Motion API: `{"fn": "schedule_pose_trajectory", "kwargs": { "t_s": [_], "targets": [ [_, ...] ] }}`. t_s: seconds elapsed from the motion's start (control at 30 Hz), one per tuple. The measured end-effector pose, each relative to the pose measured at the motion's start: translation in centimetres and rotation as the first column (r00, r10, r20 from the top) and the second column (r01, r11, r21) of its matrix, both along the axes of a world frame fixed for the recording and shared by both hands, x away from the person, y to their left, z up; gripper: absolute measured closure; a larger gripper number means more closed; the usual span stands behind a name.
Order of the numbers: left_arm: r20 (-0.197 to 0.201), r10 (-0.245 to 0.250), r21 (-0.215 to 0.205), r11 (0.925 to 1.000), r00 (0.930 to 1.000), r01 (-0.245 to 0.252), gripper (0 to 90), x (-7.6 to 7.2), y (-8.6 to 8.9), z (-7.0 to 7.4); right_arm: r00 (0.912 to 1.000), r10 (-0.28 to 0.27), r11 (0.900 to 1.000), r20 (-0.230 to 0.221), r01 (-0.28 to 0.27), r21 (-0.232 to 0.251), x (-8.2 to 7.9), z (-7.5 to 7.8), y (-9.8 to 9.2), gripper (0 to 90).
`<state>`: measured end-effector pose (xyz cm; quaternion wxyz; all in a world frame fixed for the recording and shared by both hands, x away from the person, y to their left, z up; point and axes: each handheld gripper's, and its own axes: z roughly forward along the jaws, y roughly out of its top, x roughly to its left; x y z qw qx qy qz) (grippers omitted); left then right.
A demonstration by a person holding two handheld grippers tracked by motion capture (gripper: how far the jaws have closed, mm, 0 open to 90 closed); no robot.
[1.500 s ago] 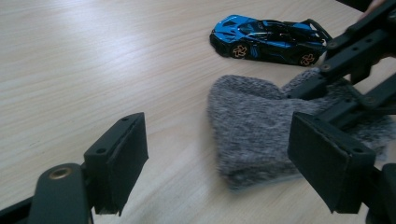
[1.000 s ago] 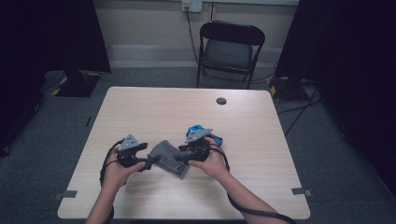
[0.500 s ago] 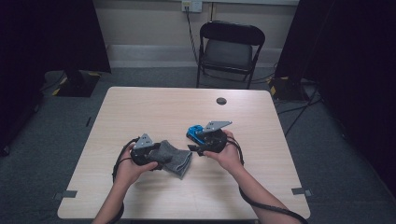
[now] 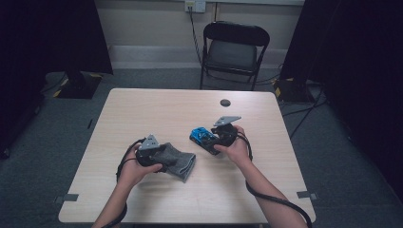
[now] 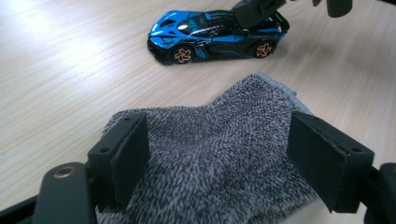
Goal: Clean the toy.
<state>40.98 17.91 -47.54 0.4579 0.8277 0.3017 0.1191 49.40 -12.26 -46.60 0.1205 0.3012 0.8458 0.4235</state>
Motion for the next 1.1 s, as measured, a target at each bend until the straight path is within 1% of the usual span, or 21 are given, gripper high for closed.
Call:
{"fn": "schedule_pose_trajectory", "kwargs": {
  "t_s": [0.07, 0.13, 0.2, 0.23, 0.3, 0.4, 0.47, 0.5, 0.57, 0.6, 0.7, 0.77, 0.83, 0.87, 0.9, 0.97, 1.03, 1.1],
  "targets": [
    [-0.006, -0.010, 0.006, 0.9999, 0.9999, 0.010, 21.4, 0.3, -0.3, -0.2, 0.9999, -0.009, 1.000, -0.013, 0.009, 0.009, 0.5, -0.5, -0.2, 27.1],
    [-0.011, -0.020, 0.016, 0.9997, 0.9997, 0.020, 21.9, 0.5, -0.4, -0.5, 0.9997, -0.011, 1.000, -0.021, 0.011, -0.004, 0.8, -0.8, -0.3, 26.8],
    [-0.016, -0.025, 0.025, 0.9994, 0.9996, 0.026, 22.3, 0.6, -0.4, -0.9, 0.9991, -0.014, 1.000, -0.041, 0.014, -0.002, 1.3, -1.3, -0.3, 26.8],
    [-0.016, -0.025, 0.025, 0.9994, 0.9996, 0.026, 22.6, 0.6, -0.4, -0.9, 0.9991, -0.014, 1.000, -0.041, 0.014, -0.002, 1.3, -1.3, -0.3, 26.8],
    [-0.014, -0.034, 0.046, 0.9984, 0.9993, 0.034, 23.4, 0.6, -0.3, -1.0, 0.9989, -0.012, 1.000, -0.046, 0.011, -0.014, 1.6, -1.7, 0.0, 26.4],
    [-0.025, -0.030, 0.055, 0.9980, 0.9992, 0.031, 23.9, 0.6, -0.1, -1.2, 0.9987, -0.010, 1.000, -0.050, 0.010, -0.007, 1.6, -1.9, 0.2, 25.9],
    [-0.024, -0.030, 0.066, 0.9973, 0.9993, 0.032, 24.1, 0.6, -0.1, -1.4, 0.9987, -0.008, 1.000, -0.051, 0.008, -0.013, 1.6, -2.0, 0.4, 25.7],
    [-0.025, -0.031, 0.069, 0.9971, 0.9992, 0.033, 24.1, 0.6, -0.1, -1.5, 0.9990, -0.005, 1.000, -0.045, 0.004, -0.020, 1.6, -2.0, 0.6, 25.5],
    [-0.028, -0.034, 0.077, 0.9964, 0.9990, 0.036, 24.3, 0.6, -0.1, -1.6, 0.9993, -0.006, 0.999, -0.037, 0.004, -0.043, 1.5, -2.1, 0.7, 25.5],
    [-0.031, -0.036, 0.077, 0.9963, 0.9989, 0.038, 24.4, 0.5, -0.1, -1.7, 0.9990, -0.014, 0.998, -0.042, 0.012, -0.058, 1.5, -2.3, 0.8, 24.5],
    [-0.036, -0.036, 0.081, 0.9959, 0.9987, 0.039, 24.9, 0.4, -0.1, -1.8, 0.9988, -0.016, 0.998, -0.046, 0.013, -0.056, 1.6, -2.4, 0.8, 24.0],
    [-0.036, -0.037, 0.084, 0.9957, 0.9986, 0.040, 25.0, 0.4, -0.1, -1.9, 0.9983, -0.017, 0.998, -0.055, 0.014, -0.055, 1.7, -2.4, 0.8, 23.9],
    [-0.039, -0.036, 0.080, 0.9961, 0.9986, 0.039, 25.1, 0.4, -0.1, -1.9, 0.9971, -0.018, 0.998, -0.074, 0.013, -0.063, 1.8, -2.4, 0.9, 23.8],
    [-0.039, -0.035, 0.080, 0.9961, 0.9986, 0.038, 25.2, 0.4, -0.1, -1.9, 0.9970, -0.018, 0.998, -0.076, 0.013, -0.063, 1.8, -2.4, 0.9, 23.7],
    [-0.031, -0.038, 0.089, 0.9952, 0.9988, 0.041, 25.2, 0.4, -0.1, -1.9, 0.9966, -0.018, 0.998, -0.080, 0.013, -0.065, 1.9, -2.4, 0.9, 23.7],
    [-0.036, -0.039, 0.085, 0.9955, 0.9986, 0.042, 25.4, 0.3, -0.1, -1.9, 0.9964, -0.017, 0.998, -0.083, 0.012, -0.066, 1.9, -2.4, 0.9, 23.8],
    [-0.042, -0.044, 0.089, 0.9949, 0.9981, 0.047, 26.5, 0.3, 0.0, -1.6, 0.9968, -0.009, 0.998, -0.080, 0.003, -0.071, 1.9, -2.4, 0.9, 24.6],
    [-0.050, -0.046, 0.100, 0.9937, 0.9977, 0.051, 27.9, 0.1, 0.1, -1.2, 0.9966, -0.013, 0.997, -0.081, 0.007, -0.075, 1.8, -2.4, 0.8, 24.6]
  ]
}}
